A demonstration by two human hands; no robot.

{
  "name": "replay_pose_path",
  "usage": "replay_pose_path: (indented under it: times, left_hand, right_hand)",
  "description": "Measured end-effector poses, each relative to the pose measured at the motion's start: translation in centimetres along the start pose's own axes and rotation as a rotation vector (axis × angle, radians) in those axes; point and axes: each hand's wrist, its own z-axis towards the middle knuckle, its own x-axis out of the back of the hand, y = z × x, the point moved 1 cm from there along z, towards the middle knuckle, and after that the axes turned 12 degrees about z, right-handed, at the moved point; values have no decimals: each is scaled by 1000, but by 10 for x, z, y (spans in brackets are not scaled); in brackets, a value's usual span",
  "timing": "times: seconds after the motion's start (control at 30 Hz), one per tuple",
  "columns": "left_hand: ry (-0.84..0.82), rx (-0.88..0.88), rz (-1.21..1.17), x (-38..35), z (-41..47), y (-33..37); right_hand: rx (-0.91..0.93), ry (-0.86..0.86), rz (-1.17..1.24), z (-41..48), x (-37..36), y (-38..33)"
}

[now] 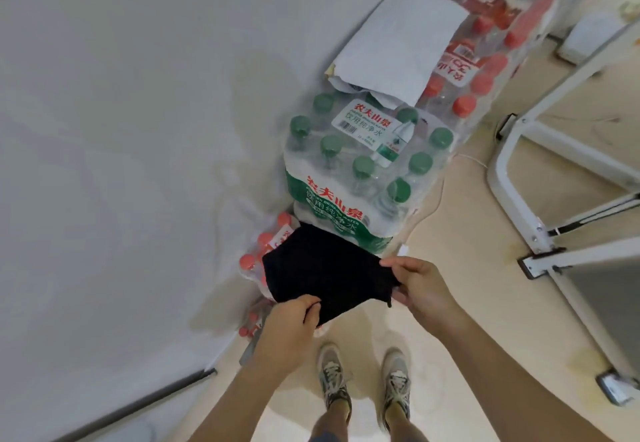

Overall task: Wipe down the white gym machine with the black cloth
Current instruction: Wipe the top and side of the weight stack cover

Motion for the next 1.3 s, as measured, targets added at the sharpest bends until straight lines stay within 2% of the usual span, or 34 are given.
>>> replay_pose_path:
  times: [0.1, 0.27, 0.37, 0.47, 0.57, 0.7, 0.8, 0.9, 1.0, 1.1, 1.17, 1.3]
  left_hand:
    - [6, -163, 88, 27, -5, 36]
    - [-18, -437, 24, 53, -29, 135]
    - [-122, -499, -38, 43, -52, 198]
    - [-170, -556, -102, 19, -81, 265]
    - [-179, -584, -131, -14, -111, 333]
    - [-127, -726, 31, -63, -139, 416]
    - [-131, -884, 72, -93, -155, 480]
    - [-1, -1069, 241, -118, -167, 536]
    - [88, -1141, 311, -138, -170, 589]
    - [260, -1252, 382, -153, -170, 645]
    - [307, -1262, 406, -160, -170, 684]
    - [213, -1203, 320, -175, -165, 768]
  right_hand:
    - [72, 2, 34, -33, 29, -25]
    - [208, 4, 92, -105, 104, -66]
    - [264, -7, -100, -154, 170, -86]
    - [242, -58, -360, -208, 243, -98]
    - [262, 53, -594, -249, 324, -91]
    - [280, 329, -648, -307, 433, -80]
    - [314, 535, -589, -347, 505, -75]
    - [322, 666, -502, -379, 560, -79]
    - [299, 779, -368, -398, 603, -89]
    - [316, 919, -213, -402, 642, -103]
    - [372, 961, -41, -402, 665, -114]
    - [519, 1031, 317, -399, 705, -141]
